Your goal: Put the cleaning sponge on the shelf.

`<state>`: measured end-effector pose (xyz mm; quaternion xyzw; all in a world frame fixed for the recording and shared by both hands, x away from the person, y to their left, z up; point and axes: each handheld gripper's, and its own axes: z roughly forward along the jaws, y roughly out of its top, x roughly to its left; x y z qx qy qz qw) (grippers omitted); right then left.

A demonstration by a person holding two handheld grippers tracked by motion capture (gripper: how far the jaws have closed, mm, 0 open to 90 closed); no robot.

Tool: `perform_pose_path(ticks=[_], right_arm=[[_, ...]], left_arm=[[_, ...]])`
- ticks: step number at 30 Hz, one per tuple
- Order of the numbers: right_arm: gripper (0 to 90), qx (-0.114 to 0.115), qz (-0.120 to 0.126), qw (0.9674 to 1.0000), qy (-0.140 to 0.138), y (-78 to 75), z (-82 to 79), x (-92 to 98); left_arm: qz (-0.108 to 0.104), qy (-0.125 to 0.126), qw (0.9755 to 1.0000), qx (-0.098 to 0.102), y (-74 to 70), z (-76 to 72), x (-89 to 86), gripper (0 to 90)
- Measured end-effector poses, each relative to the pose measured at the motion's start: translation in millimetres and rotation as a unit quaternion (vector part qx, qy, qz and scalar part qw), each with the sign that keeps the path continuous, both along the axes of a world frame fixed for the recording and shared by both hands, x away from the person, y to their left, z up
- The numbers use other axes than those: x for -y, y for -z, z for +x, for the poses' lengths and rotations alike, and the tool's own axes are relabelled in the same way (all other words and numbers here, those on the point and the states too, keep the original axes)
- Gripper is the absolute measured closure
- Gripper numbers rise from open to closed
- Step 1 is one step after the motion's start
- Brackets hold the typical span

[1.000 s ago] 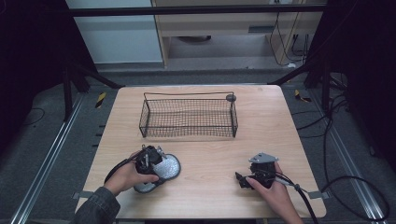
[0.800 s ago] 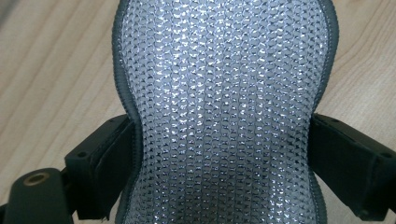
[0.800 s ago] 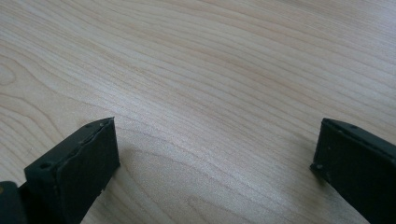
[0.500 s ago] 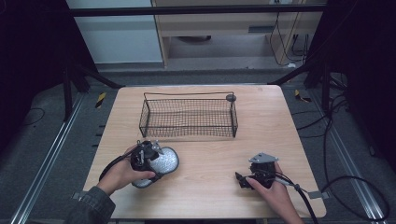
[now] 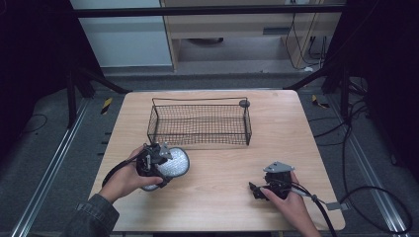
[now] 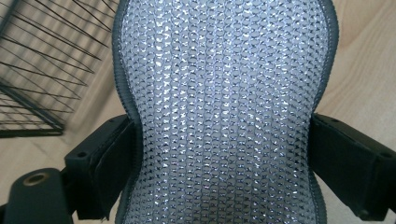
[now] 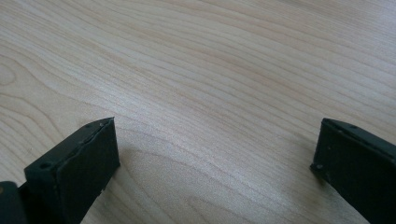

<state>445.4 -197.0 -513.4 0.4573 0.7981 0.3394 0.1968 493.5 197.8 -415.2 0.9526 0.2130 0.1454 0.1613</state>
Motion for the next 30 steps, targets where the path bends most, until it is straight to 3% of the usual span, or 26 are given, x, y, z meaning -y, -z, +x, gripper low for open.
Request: perform_pose_path(ticks=[16, 30], right_arm=[[0.4, 0.000, 0.000, 1.0000, 0.000, 0.0, 0.0, 0.0], [0.4, 0.000, 0.000, 1.0000, 0.003, 0.1, -0.1, -0.6]], left_arm=[[0.013, 0.016, 0.9982, 0.057, -39.1, 14.1, 9.4, 10.2], [0.026, 0.025, 0.9939, 0.104, -76.7, 46.7, 18.9, 10.2]])
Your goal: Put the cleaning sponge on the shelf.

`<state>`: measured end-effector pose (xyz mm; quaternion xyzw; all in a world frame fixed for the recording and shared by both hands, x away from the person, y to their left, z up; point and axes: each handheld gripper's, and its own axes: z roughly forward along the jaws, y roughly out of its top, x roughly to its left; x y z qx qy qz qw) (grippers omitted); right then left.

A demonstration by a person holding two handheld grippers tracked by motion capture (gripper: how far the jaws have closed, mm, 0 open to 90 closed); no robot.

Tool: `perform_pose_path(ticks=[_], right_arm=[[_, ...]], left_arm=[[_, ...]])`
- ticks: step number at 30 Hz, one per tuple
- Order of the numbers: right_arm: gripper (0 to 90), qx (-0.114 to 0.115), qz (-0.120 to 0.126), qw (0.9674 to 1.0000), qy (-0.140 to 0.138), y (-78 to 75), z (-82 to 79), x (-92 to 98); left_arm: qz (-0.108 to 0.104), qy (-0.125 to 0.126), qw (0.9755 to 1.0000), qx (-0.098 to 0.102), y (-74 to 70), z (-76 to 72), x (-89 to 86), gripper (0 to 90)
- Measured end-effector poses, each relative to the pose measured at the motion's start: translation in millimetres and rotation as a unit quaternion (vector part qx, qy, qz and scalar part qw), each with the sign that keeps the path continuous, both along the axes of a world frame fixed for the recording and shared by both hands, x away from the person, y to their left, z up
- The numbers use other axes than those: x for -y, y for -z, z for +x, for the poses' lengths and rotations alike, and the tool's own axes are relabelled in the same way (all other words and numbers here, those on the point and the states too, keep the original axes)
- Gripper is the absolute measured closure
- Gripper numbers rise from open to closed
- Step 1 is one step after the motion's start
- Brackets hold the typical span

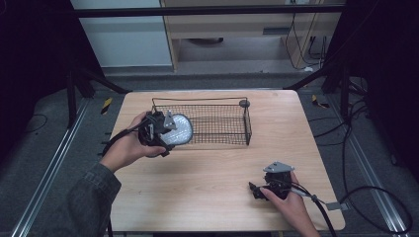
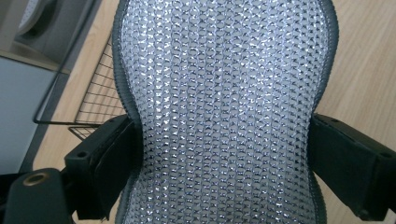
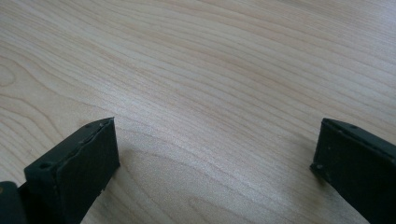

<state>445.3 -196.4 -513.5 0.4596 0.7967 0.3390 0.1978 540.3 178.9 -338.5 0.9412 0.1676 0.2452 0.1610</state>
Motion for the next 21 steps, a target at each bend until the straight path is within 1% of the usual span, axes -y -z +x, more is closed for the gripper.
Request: perform_pose_path(ticks=[2, 3, 5, 7, 8, 13, 16, 21], right_arm=[[0.4, 0.000, 0.000, 1.0000, 0.001, 0.0, 0.0, -0.2], [0.4, 0.000, 0.000, 1.0000, 0.001, 0.0, 0.1, -0.3], [0.4, 0.000, 0.000, 1.0000, 0.000, 0.0, 0.3, -0.3], [0.4, -0.001, 0.001, 1.0000, 0.000, -0.1, 0.8, -0.7], [0.4, 0.000, 0.000, 1.0000, 0.000, -0.1, 1.0, -0.7], [0.4, 0.000, -0.001, 1.0000, -0.001, -0.1, 1.4, -0.9], [0.4, 0.000, 0.000, 1.0000, 0.000, -0.1, 1.5, -1.2], [0.4, -0.001, 0.000, 1.0000, 0.000, -0.2, 1.5, -1.2]], left_arm=[[0.003, 0.001, 1.0000, 0.006, -4.4, 4.4, 0.3, 10.2], [0.002, 0.001, 1.0000, 0.008, -6.2, 6.0, 0.4, 10.2], [0.003, 0.003, 0.9999, 0.010, -8.0, 7.5, 0.6, 10.2], [0.010, 0.005, 0.9998, 0.015, -12.0, 11.1, 1.3, 10.2], [0.010, 0.006, 0.9998, 0.019, -13.1, 12.4, 1.5, 10.2], [0.006, 0.007, 0.9997, 0.023, -17.0, 17.0, 3.3, 10.1], [0.007, 0.010, 0.9995, 0.028, -24.0, 19.7, 7.2, 10.2], [0.011, 0.013, 0.9991, 0.038, -30.9, 25.6, 9.8, 10.2]])
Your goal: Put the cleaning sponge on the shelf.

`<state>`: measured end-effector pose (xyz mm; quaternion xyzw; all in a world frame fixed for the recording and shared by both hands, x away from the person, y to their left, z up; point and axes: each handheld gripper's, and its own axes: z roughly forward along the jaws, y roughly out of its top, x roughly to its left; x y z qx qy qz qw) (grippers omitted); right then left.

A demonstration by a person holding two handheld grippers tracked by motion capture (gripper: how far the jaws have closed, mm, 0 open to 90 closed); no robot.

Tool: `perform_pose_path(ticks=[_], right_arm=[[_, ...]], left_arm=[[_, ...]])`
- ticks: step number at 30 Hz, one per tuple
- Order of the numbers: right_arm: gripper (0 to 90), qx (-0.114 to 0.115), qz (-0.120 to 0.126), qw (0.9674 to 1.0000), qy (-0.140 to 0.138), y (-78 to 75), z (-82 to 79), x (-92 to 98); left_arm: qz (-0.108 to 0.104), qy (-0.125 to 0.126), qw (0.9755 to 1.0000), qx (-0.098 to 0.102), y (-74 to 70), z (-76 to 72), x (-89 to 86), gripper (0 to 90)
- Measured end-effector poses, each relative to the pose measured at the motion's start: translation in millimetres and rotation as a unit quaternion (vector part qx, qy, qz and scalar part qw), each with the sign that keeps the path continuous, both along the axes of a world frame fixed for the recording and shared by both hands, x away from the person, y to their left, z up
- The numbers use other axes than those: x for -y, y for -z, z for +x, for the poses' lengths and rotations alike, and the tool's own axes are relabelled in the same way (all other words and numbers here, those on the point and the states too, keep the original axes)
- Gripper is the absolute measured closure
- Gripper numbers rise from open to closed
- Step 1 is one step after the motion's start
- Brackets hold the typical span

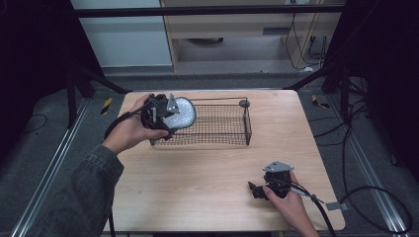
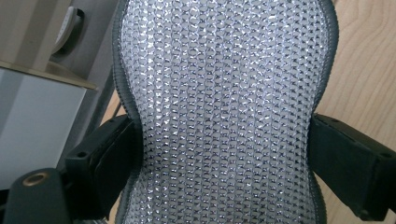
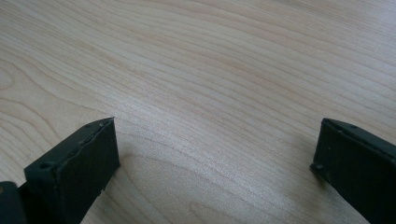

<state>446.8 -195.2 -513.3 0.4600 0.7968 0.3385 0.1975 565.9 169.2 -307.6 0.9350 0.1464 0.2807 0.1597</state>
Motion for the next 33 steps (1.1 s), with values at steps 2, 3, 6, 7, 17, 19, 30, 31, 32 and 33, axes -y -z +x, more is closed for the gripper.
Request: perform_pose_path(ticks=[2, 3, 6, 7, 17, 19, 30, 31, 32, 33], right_arm=[[0.4, 0.000, 0.000, 1.0000, 0.000, 0.0, 0.0, 0.0], [0.4, 0.000, 0.000, 1.0000, 0.000, 0.0, 0.0, 0.0], [0.4, 0.000, 0.000, 1.0000, 0.000, 0.0, 0.0, 0.0], [0.4, 0.001, 0.000, 1.0000, -0.001, 0.0, 0.1, 0.1], [0.4, 0.001, -0.001, 1.0000, -0.001, 0.0, 0.1, 0.1], [0.4, 0.001, 0.000, 1.0000, -0.001, 0.1, 0.1, 0.0], [0.4, 0.001, 0.000, 1.0000, 0.000, 0.1, 0.1, 0.0], [0.4, 0.000, 0.000, 1.0000, 0.000, 0.1, 0.0, -0.1], [0.4, 0.000, 0.000, 1.0000, 0.000, 0.0, 0.0, -0.1], [0.4, 0.000, 0.000, 1.0000, 0.000, 0.0, 0.0, -0.1]], left_arm=[[-0.001, -0.001, 1.0000, 0.002, -0.7, 1.9, 0.2, 10.2], [-0.002, -0.002, 1.0000, 0.003, -1.2, 2.9, 0.3, 10.2], [-0.005, -0.002, 1.0000, 0.007, -3.9, 8.0, 0.7, 10.2], [-0.005, -0.002, 1.0000, 0.008, -4.2, 9.1, 0.8, 10.2], [0.003, -0.001, 0.9998, 0.018, -4.8, 15.1, 6.0, 10.3], [0.004, 0.000, 0.9998, 0.018, -3.6, 16.0, 6.9, 10.3], [0.010, -0.004, 0.9999, 0.010, 9.0, 31.0, 8.7, 10.3], [0.012, -0.005, 0.9999, 0.008, 10.0, 32.4, 8.7, 10.3], [0.010, -0.003, 0.9999, 0.010, 11.5, 33.9, 8.7, 10.3], [0.012, -0.003, 0.9999, 0.007, 12.2, 34.9, 9.0, 10.3]])
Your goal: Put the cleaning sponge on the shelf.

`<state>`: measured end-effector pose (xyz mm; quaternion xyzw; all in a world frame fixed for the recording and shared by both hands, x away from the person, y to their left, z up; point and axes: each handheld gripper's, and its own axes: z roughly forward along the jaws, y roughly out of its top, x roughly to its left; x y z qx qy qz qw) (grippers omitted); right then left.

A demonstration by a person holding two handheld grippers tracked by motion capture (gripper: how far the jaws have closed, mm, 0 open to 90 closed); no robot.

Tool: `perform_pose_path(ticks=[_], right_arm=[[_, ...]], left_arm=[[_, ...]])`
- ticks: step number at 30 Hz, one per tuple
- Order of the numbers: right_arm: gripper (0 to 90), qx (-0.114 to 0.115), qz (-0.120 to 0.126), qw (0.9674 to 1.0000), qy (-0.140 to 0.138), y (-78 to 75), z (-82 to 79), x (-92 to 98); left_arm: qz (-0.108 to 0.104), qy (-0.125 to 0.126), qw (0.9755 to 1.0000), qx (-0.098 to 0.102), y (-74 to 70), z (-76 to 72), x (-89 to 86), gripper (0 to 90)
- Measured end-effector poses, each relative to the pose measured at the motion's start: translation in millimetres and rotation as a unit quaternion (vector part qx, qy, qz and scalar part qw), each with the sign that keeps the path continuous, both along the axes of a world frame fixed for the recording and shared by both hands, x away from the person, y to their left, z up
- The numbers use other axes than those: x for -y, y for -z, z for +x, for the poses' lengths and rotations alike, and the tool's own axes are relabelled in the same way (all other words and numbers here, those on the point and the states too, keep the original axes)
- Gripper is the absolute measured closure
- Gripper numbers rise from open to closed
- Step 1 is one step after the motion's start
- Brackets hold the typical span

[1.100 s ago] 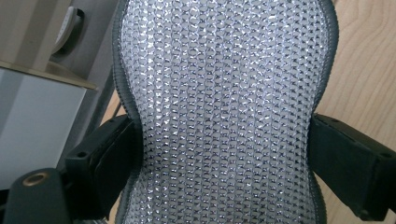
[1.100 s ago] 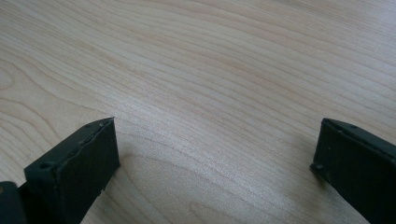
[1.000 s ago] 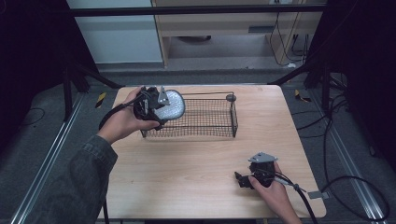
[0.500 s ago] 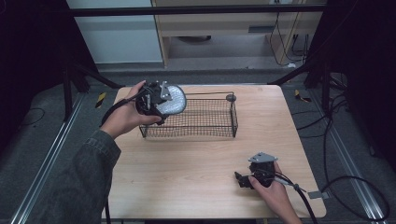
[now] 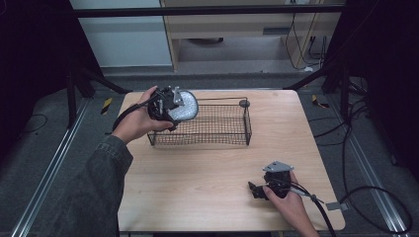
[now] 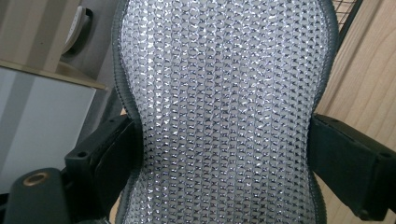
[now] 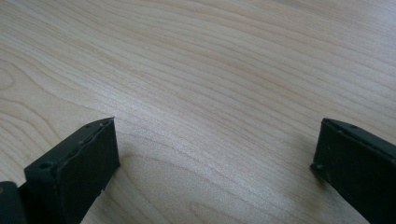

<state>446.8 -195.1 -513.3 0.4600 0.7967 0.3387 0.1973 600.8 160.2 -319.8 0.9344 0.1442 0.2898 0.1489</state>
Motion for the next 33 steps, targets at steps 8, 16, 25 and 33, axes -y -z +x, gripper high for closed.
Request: perform_pose_path(ticks=[8, 16, 25, 33], right_arm=[[0.4, 0.000, 0.000, 1.0000, 0.000, 0.0, 0.0, 0.0], [0.4, 0.000, 0.000, 1.0000, 0.000, 0.0, 0.0, 0.0], [0.4, 0.000, 0.000, 1.0000, 0.000, -0.1, -0.1, 0.0], [0.4, 0.000, 0.000, 1.0000, 0.000, 0.1, 0.0, 0.0]], left_arm=[[-0.001, 0.004, 1.0000, 0.005, 5.8, 5.3, 3.0, 10.2], [-0.009, 0.003, 1.0000, 0.003, 12.3, 11.0, 2.7, 10.4], [-0.005, -0.001, 1.0000, -0.008, 28.7, 26.2, 1.2, 10.6], [-0.001, 0.001, 0.9999, -0.013, 38.9, 37.0, 2.2, 10.7]])
